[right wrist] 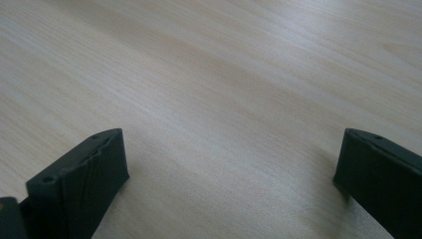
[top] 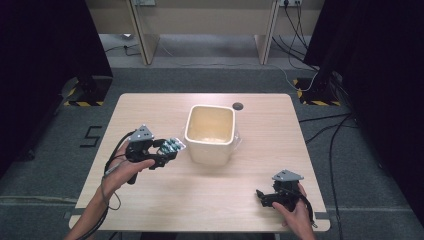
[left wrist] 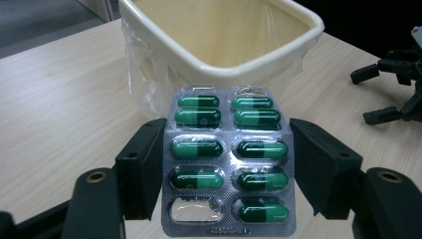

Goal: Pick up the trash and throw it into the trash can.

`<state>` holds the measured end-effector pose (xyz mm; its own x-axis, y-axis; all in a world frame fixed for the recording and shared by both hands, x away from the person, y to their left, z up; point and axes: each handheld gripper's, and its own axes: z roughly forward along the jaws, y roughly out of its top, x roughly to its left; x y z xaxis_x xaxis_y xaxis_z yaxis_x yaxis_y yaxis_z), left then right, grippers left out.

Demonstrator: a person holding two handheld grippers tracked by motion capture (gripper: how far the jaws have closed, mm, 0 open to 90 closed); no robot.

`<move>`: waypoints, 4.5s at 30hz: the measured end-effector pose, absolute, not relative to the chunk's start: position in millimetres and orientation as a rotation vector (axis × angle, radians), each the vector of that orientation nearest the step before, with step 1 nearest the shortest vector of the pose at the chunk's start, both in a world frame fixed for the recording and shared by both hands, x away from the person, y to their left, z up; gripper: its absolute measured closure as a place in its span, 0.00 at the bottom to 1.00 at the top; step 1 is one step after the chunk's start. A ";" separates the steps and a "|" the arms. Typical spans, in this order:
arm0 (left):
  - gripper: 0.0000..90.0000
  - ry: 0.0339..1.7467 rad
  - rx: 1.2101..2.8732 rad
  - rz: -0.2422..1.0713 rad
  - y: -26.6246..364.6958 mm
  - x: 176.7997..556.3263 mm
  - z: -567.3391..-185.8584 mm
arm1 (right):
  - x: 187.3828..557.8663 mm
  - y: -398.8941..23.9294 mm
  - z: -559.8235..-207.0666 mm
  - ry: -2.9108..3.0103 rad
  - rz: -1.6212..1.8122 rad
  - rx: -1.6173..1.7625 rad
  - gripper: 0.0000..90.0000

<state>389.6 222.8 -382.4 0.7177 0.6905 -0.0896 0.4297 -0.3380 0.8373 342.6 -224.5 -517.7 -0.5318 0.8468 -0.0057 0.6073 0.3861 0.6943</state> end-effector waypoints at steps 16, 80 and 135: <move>0.37 0.822 1.974 0.347 197.0 414.3 -357.4 | 342.8 -224.7 -518.0 2.289 0.923 1.256 0.00; 0.37 0.902 2.043 0.253 103.7 507.0 -380.8 | 342.7 -224.7 -517.8 2.290 0.921 1.259 0.00; 0.17 0.825 1.936 0.294 163.6 448.2 -355.6 | 342.8 -224.8 -518.1 2.289 0.922 1.255 0.00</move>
<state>448.2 163.6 -355.6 0.7409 0.6575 -0.1374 0.4217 -0.2961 0.8570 342.8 -224.8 -518.1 -0.5344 0.8452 -0.0095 0.6024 0.3888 0.6971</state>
